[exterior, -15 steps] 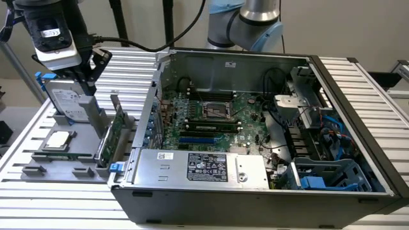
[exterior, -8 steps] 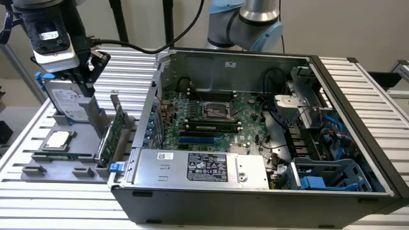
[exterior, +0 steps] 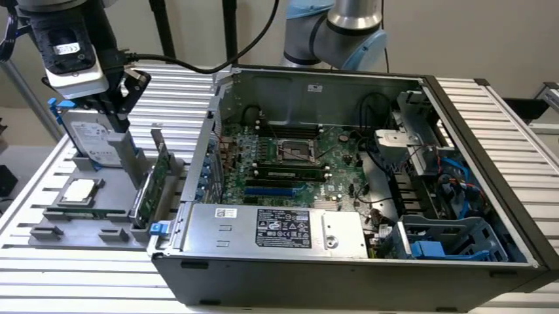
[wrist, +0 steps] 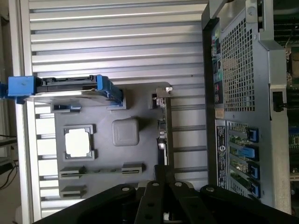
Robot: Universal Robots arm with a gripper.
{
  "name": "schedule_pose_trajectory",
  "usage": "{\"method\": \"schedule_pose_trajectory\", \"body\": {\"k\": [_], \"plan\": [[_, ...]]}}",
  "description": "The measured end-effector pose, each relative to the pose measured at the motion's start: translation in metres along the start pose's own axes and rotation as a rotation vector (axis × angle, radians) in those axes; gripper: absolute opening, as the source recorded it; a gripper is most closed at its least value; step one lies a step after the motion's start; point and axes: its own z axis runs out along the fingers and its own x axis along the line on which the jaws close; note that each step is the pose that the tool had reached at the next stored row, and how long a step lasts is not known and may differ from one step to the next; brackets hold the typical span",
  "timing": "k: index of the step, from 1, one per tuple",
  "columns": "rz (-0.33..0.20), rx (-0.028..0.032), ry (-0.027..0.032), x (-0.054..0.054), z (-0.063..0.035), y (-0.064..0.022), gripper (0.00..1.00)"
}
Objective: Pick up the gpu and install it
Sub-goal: 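Pick up the gpu and move the gpu toward the slot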
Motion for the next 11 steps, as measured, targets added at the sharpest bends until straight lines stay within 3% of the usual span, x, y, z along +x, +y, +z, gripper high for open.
{"method": "schedule_pose_trajectory", "body": {"k": [2, 3, 11], "plan": [[0.000, -0.0001, -0.0001, 0.0000, 0.0000, 0.0000, 0.00], [0.000, 0.0000, 0.0000, 0.0000, 0.0000, 0.0000, 1.00], [0.000, 0.0000, 0.0000, 0.0000, 0.0000, 0.0000, 1.00]]}}
